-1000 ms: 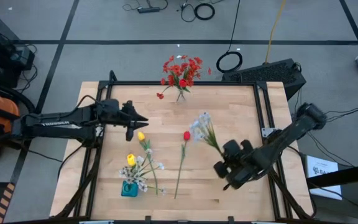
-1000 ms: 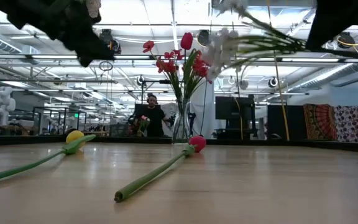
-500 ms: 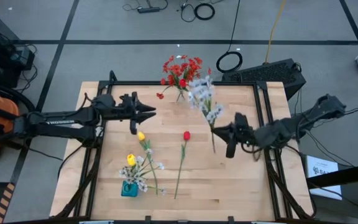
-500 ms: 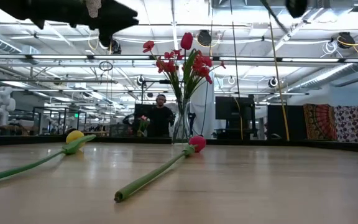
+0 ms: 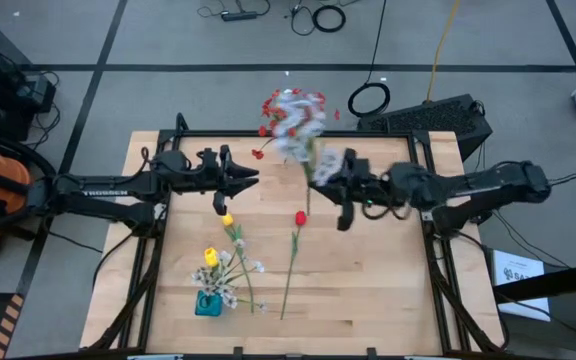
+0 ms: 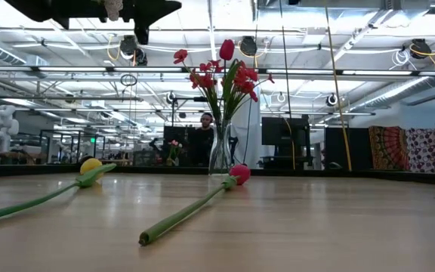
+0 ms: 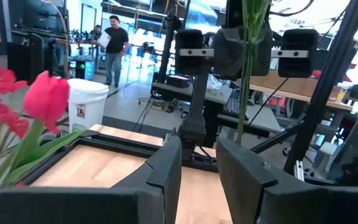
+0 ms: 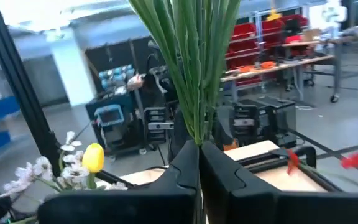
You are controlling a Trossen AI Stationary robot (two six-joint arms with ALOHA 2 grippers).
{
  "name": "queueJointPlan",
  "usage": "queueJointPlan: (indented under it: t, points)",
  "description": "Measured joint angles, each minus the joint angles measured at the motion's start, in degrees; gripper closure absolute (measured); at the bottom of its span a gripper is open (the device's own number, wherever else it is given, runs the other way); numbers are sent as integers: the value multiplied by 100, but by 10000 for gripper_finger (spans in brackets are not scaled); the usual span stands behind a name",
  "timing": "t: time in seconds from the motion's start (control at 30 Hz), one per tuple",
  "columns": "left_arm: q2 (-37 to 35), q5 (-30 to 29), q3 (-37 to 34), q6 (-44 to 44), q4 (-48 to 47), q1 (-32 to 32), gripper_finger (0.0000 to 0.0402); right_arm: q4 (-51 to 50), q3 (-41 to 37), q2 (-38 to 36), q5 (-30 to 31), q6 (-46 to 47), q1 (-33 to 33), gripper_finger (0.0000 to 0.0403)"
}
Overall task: Sort flowers into vase by color
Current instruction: Put the white flowers into the blue vase
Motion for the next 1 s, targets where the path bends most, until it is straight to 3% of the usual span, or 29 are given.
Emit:
queueJointPlan:
  t: [0.17, 0.37, 1.0]
  points:
    - [241, 145, 188, 0, -1, -3, 295, -384, 1072, 980, -757, -342, -365, 403]
    - [315, 298, 242, 0, -7, -13, 295, -1243, 2076, 1830, -831, -594, -523, 403]
    - [311, 439, 242, 7, 351, -143, 295, -740, 2211, 2313, -853, -447, -692, 403]
